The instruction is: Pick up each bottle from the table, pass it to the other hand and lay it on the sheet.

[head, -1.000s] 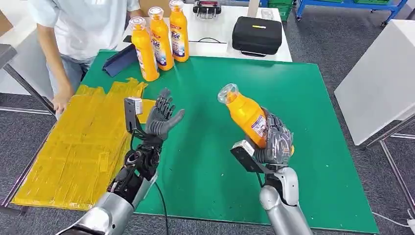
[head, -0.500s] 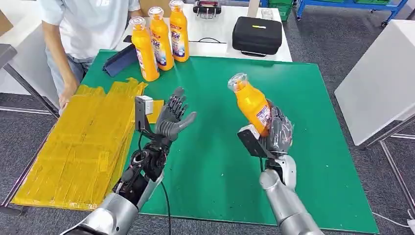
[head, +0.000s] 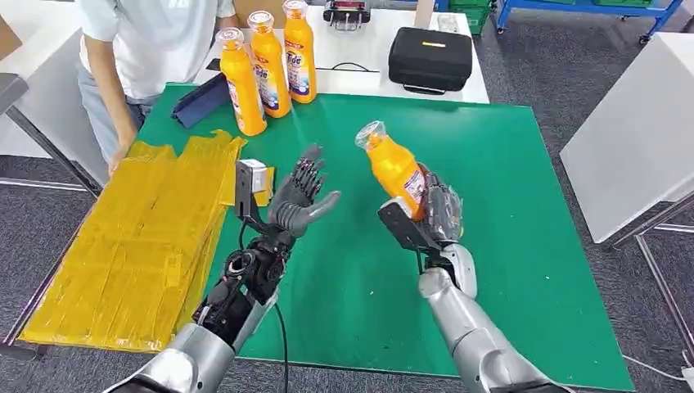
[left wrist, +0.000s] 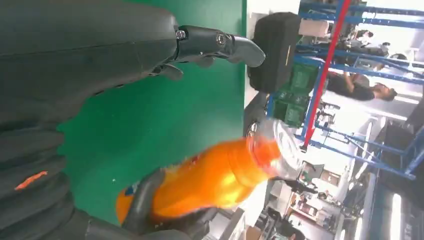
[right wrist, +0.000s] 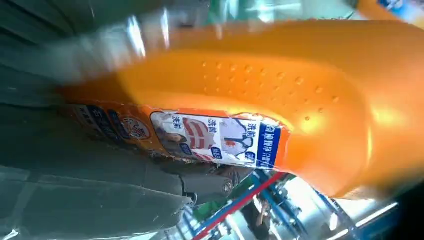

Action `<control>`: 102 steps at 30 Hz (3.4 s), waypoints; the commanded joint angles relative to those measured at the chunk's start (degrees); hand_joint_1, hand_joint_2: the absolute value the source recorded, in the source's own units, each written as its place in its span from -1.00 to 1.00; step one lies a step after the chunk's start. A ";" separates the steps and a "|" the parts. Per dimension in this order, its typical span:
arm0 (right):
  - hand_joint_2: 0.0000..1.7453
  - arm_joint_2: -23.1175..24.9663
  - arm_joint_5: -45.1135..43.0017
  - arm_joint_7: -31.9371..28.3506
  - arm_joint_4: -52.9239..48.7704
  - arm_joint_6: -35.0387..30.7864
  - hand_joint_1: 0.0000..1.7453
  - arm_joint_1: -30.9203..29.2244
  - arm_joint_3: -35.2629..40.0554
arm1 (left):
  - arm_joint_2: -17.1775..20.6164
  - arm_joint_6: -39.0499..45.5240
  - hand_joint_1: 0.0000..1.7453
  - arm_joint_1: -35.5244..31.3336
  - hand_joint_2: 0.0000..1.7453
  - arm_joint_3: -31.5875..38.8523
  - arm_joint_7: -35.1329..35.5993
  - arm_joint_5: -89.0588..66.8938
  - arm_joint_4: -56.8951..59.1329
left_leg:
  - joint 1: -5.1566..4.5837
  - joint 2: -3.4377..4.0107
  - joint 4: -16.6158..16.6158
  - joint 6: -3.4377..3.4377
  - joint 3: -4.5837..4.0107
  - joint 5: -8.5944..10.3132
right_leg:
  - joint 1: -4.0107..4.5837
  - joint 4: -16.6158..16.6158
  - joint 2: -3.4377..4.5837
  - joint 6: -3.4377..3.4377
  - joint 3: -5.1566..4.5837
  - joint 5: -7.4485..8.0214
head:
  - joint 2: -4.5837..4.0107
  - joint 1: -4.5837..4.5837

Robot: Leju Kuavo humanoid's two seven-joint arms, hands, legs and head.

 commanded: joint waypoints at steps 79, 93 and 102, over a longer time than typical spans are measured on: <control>1.00 -1.07 -12.27 -8.89 -12.66 16.43 -1.00 8.57 14.75 | 3.09 -0.90 1.00 0.12 1.00 -3.71 -2.62 -12.10 -1.88 | 0.06 0.12 -0.03 -0.14 0.16 -0.09 | 0.06 -0.08 0.09 -0.13 0.15 -0.05 | 0.00 0.00; 1.00 -4.07 -8.88 -7.61 -29.21 19.03 -1.00 17.48 15.40 | 4.28 1.53 1.00 0.85 1.00 -1.78 -3.32 -11.81 -1.82 | 0.07 0.13 -0.01 -0.17 0.19 -0.14 | 0.06 -0.07 0.07 -0.15 0.18 -0.11 | 0.00 0.00; 1.00 -4.75 -8.79 -8.51 -33.67 22.11 -1.00 20.02 17.92 | 4.84 39.70 1.00 -4.23 1.00 -4.46 1.09 -38.66 2.38 | 0.14 0.07 0.07 -0.28 0.30 -0.23 | 0.14 -0.03 -0.02 -0.25 0.34 -0.21 | 0.00 0.02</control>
